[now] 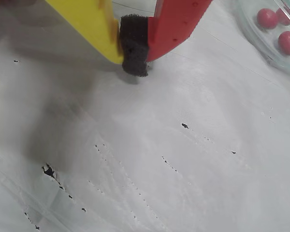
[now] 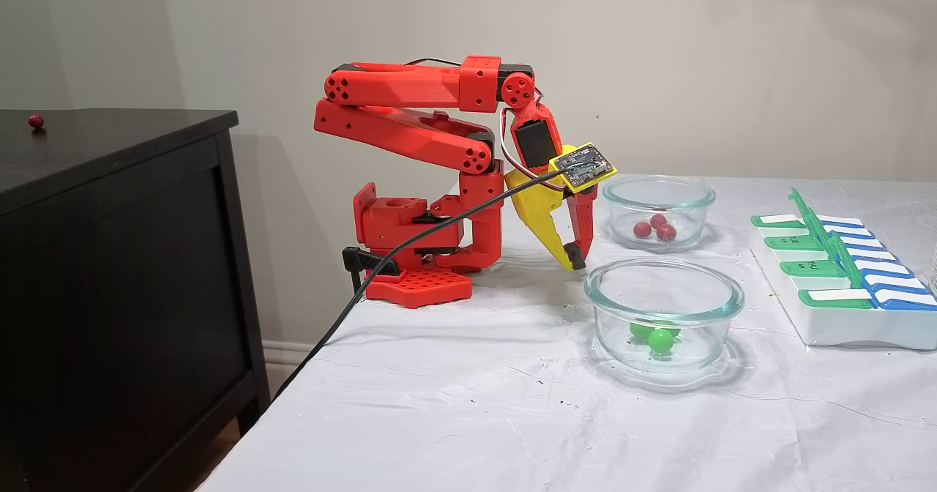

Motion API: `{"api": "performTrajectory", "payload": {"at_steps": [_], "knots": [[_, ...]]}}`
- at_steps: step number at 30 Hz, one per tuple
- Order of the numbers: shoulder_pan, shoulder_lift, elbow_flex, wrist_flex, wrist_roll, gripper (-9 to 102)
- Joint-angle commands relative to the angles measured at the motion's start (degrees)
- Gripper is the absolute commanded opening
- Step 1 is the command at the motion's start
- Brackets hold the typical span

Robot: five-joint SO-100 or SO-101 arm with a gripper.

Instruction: Sort medicines into box.

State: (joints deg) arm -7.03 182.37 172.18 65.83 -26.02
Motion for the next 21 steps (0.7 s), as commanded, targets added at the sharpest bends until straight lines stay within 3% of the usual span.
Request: {"api": "performTrajectory", "payload": {"at_steps": [1, 17, 20, 21], "knots": [[-0.09, 1.23, -0.97, -0.18, -0.09, 0], [-0.26, 1.23, -0.97, 0.0, -1.05, 0], [-4.92, 1.23, -0.97, -0.09, -2.9, 0], [-5.54, 1.23, -1.05, -0.7, 2.81, 1]]}}
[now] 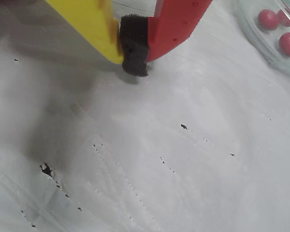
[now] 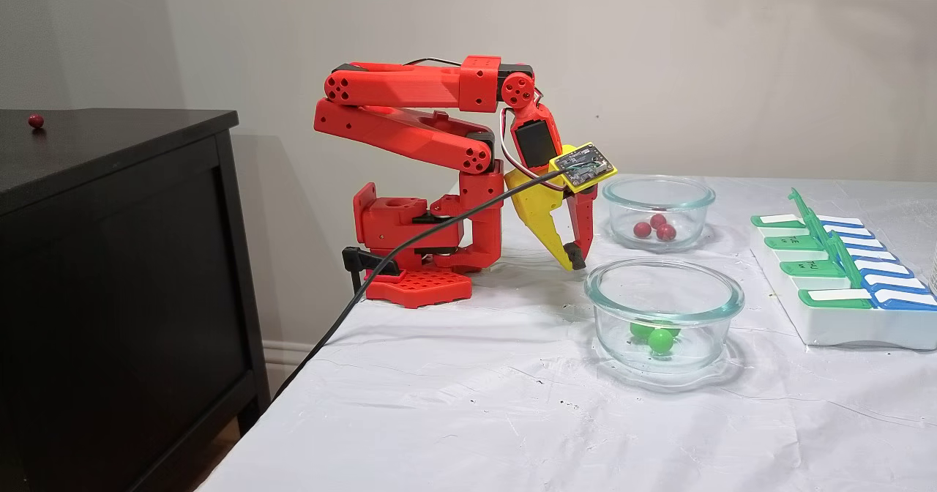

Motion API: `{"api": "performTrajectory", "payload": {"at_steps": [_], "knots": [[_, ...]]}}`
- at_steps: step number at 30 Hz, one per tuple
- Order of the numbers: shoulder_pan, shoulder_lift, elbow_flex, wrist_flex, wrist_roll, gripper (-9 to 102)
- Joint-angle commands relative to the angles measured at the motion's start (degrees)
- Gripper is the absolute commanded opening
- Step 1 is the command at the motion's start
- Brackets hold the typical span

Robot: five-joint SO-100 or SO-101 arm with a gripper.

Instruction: Sort medicines into box.

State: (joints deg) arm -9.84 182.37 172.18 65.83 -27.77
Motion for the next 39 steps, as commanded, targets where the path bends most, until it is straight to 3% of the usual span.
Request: {"api": "performTrajectory", "payload": {"at_steps": [1, 5, 13, 18, 25, 39], "knots": [[-3.34, 1.23, -1.76, -1.05, 7.73, 0], [-5.8, 1.23, -10.9, -0.35, 11.6, 0], [-6.33, -10.02, -32.08, 3.87, 7.73, 0], [-12.83, -10.81, -40.52, 6.24, 8.7, 0], [-17.49, -36.47, -65.74, 11.6, 13.89, 0], [-27.77, -57.66, -75.59, 7.82, 17.49, 0]]}}
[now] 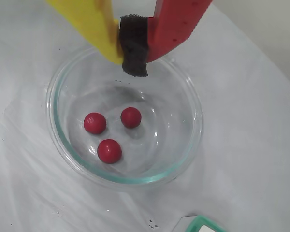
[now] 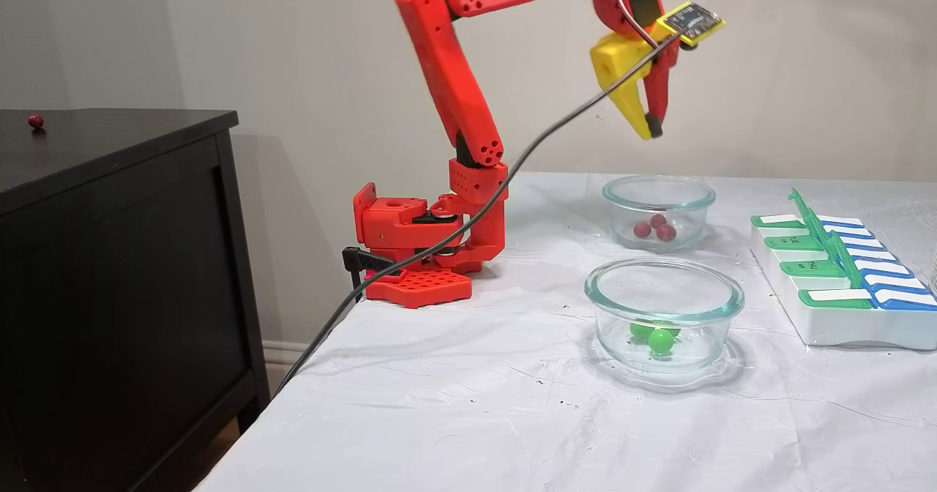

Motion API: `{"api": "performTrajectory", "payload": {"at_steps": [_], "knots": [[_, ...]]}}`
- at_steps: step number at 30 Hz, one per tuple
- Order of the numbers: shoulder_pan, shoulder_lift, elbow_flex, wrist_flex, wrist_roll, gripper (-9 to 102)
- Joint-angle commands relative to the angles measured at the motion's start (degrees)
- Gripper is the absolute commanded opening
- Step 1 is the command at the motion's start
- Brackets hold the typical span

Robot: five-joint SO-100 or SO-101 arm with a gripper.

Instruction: Sort medicines into box.

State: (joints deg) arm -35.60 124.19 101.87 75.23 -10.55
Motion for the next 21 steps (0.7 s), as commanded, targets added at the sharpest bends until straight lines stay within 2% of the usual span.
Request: {"api": "performTrajectory", "payload": {"at_steps": [1, 7, 12, 16, 21], "knots": [[-2.46, 0.44, -4.92, -1.67, 0.62, 0], [-3.25, 0.26, -2.2, -3.96, 1.67, 0], [-0.97, -4.92, -5.62, -1.67, 7.12, 2], [-2.55, -2.99, -2.46, -2.37, 3.52, 7], [0.0, -5.1, -1.32, -1.49, 2.81, 6]]}}
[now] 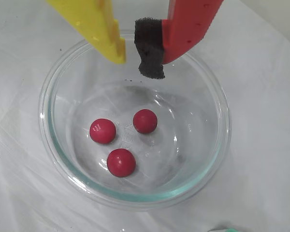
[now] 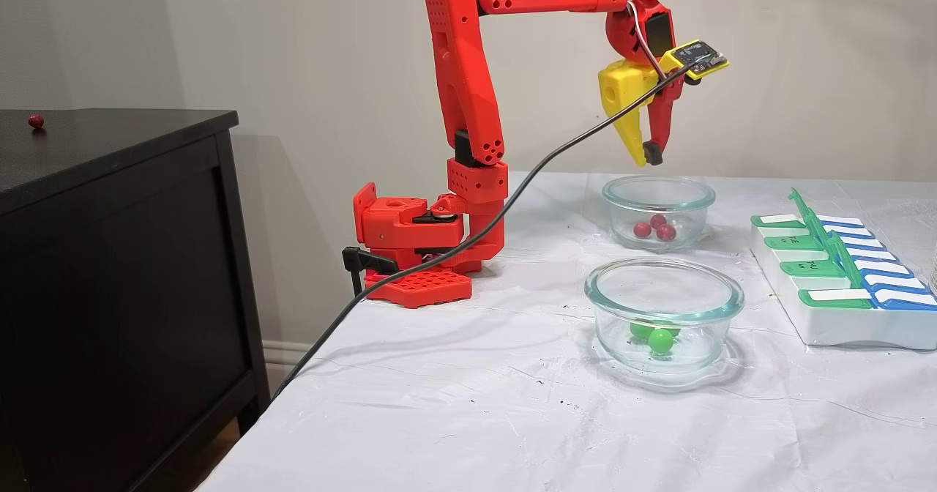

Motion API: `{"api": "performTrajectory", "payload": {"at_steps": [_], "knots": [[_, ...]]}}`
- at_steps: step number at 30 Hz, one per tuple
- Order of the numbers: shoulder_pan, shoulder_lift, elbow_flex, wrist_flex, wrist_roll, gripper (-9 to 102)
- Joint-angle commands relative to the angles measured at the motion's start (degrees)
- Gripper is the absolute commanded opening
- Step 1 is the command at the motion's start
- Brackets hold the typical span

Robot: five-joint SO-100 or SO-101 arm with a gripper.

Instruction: Sort medicines into box.

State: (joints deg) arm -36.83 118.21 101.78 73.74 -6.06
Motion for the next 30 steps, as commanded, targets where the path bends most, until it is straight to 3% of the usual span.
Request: {"api": "performTrajectory", "payload": {"at_steps": [1, 19, 30], "knots": [[1.32, 0.35, -1.14, -0.18, -3.08, 6], [0.88, -2.9, 3.16, -3.6, -2.29, 13], [-0.09, -5.71, 5.19, -5.71, 0.35, 29]]}}
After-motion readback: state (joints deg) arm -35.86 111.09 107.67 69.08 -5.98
